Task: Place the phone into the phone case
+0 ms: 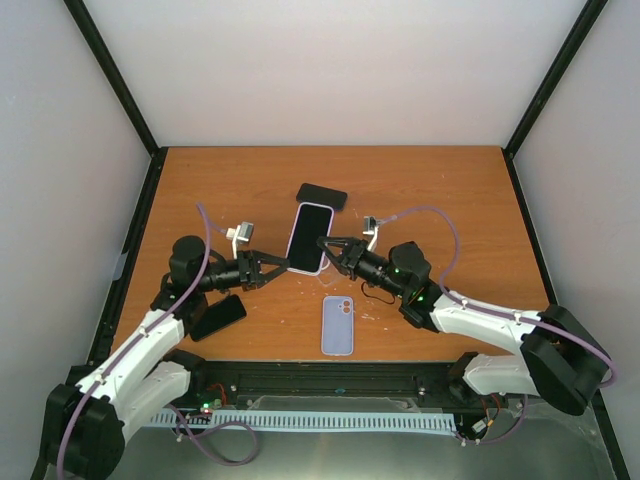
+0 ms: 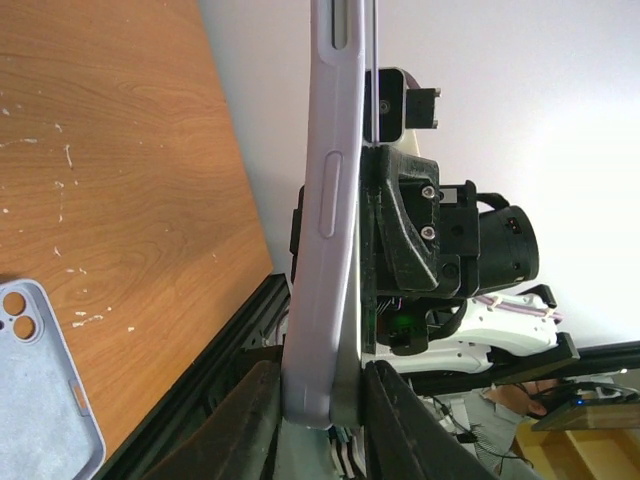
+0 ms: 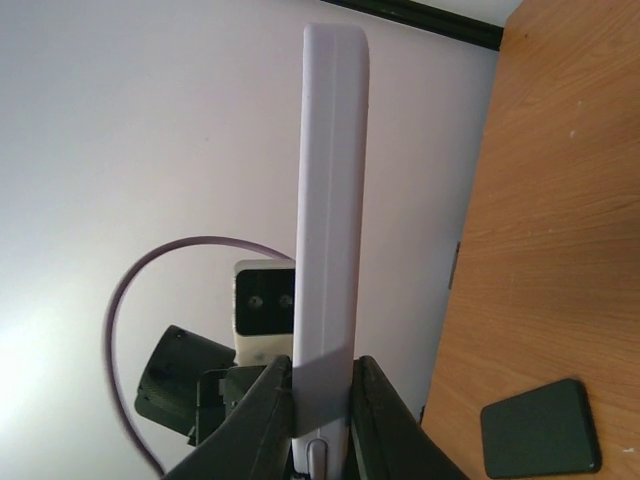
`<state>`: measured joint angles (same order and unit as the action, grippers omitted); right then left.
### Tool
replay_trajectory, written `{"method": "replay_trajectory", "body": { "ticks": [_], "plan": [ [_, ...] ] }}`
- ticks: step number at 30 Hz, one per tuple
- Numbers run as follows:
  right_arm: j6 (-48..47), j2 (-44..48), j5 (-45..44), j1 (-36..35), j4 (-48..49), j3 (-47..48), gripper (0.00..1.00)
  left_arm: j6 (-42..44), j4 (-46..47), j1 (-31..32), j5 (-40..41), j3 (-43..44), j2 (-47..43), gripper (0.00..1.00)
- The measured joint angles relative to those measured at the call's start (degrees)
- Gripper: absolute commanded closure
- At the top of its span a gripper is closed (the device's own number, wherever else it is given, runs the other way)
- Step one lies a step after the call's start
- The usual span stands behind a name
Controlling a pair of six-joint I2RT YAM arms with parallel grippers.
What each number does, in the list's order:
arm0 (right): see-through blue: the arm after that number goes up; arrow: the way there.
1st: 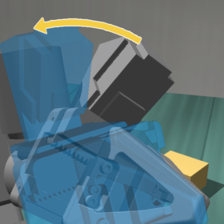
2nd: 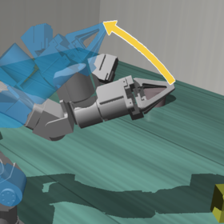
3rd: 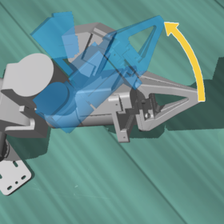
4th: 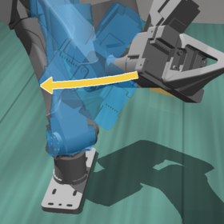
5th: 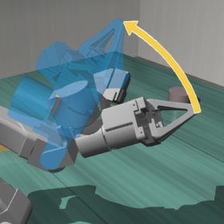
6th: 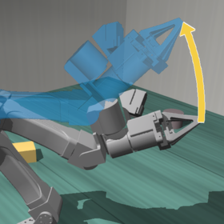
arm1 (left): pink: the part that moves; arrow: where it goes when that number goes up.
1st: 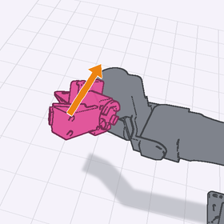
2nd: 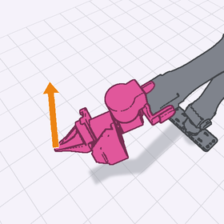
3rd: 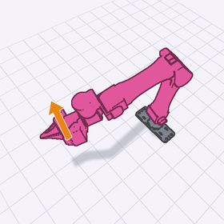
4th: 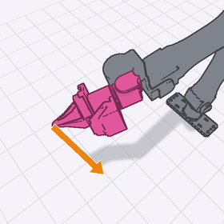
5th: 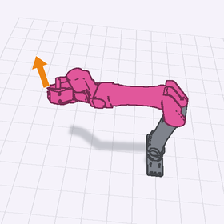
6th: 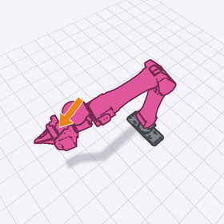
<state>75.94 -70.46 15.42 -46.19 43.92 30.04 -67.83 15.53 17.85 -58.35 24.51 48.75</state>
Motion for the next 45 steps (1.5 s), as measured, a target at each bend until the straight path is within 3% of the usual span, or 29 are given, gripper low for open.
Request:
{"method": "replay_trajectory", "body": {
  "ticks": [4, 11, 14, 17, 20, 25, 34, 45],
  "plan": [
    [-0.3, -0.3, 0.2, 0.0, -0.8, 0.0, 0.81, 0.8, -0.6, 0.0, 0.2, 0.1, 1.1, 0.99],
    [-2.3, 0.2, 0.0, 0.0, -3.6, 0.0, 0.82, 3.3, -4.8, 0.0, 1.4, 0.7, 1.8, 0.98],
    [-3.7, 1.2, 0.2, 0.0, -5.8, 0.0, 0.85, 4.0, -6.0, 0.0, 1.4, 1.0, 1.8, 0.84],
    [-4.8, 2.1, 0.5, 0.0, -7.0, 0.0, 0.86, 4.6, -6.3, 0.0, 1.4, 1.4, 1.8, 0.61],
    [-6.3, 3.2, 1.7, 0.0, -8.3, 0.0, 0.87, 5.3, -6.6, 0.1, 1.8, 1.8, 1.5, 0.47],
    [-8.5, 4.9, 5.6, 0.0, -8.9, 0.0, 0.86, 7.5, -6.6, 0.1, 2.0, 4.5, 1.3, 0.43],
    [-13.5, 9.0, 14.2, 0.0, -13.1, 1.0, 0.84, 11.1, -5.3, 0.1, -0.4, 7.4, 4.6, 0.54],
    [-15.5, 8.0, 18.3, 0.0, -17.1, 3.0, 0.8, 9.6, 0.6, 0.1, -3.2, 6.8, 4.8, 0.95]
  ]
}}
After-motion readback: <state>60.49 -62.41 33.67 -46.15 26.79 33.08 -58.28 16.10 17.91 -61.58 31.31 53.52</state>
